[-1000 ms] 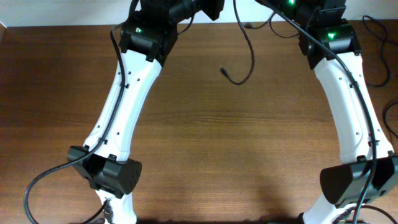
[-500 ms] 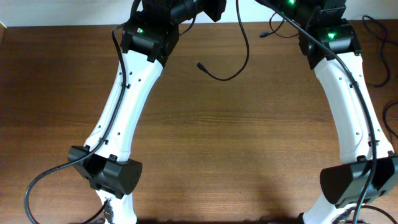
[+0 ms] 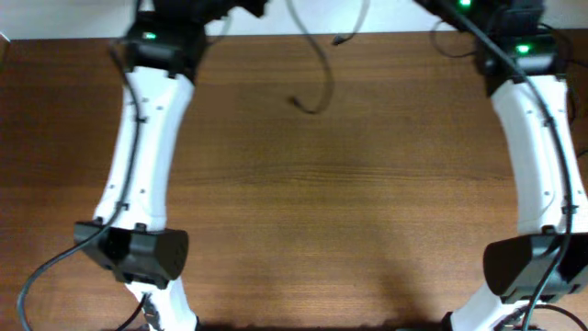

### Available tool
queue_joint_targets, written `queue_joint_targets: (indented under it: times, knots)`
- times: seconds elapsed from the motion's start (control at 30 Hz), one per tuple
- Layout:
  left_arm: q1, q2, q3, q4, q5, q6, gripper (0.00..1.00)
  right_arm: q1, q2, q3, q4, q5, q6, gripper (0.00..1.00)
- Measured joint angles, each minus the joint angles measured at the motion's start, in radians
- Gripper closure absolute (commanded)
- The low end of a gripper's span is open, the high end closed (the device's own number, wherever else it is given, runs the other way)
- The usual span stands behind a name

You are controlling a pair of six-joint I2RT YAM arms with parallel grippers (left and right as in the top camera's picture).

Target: Untangle cables

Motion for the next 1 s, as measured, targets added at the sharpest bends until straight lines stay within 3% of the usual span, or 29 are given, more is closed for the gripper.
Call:
queue_joint_targets:
  times: [0.17,0.4,0.43,0.5,0.57,1.0]
  knots:
    - [0.048,-0.032,0.0,-0.03,-0.003,0.0,1.0,-0.031,0.0,0.0,-0.015,0.004,-0.014,0.96]
    - [-0.066,-0.044,0.0,-0.037,-0.003,0.011,1.0,0.106,0.0,0.0,-0.02,0.008,-0.069,0.96]
    - [-0.089,-0.044,0.0,-0.037,-0.003,0.014,1.0,0.126,0.0,0.0,-0.025,0.012,-0.076,0.93]
    - [-0.113,-0.044,0.0,-0.039,-0.002,0.016,1.0,0.153,0.0,0.0,-0.032,0.015,-0.089,0.66]
    - [-0.135,-0.044,0.0,-0.046,-0.002,0.02,1.0,0.163,0.0,0.0,-0.037,0.014,-0.097,0.58]
    - [-0.178,-0.044,0.0,-0.052,-0.003,0.03,1.0,0.162,0.0,0.0,0.056,0.015,-0.092,0.57]
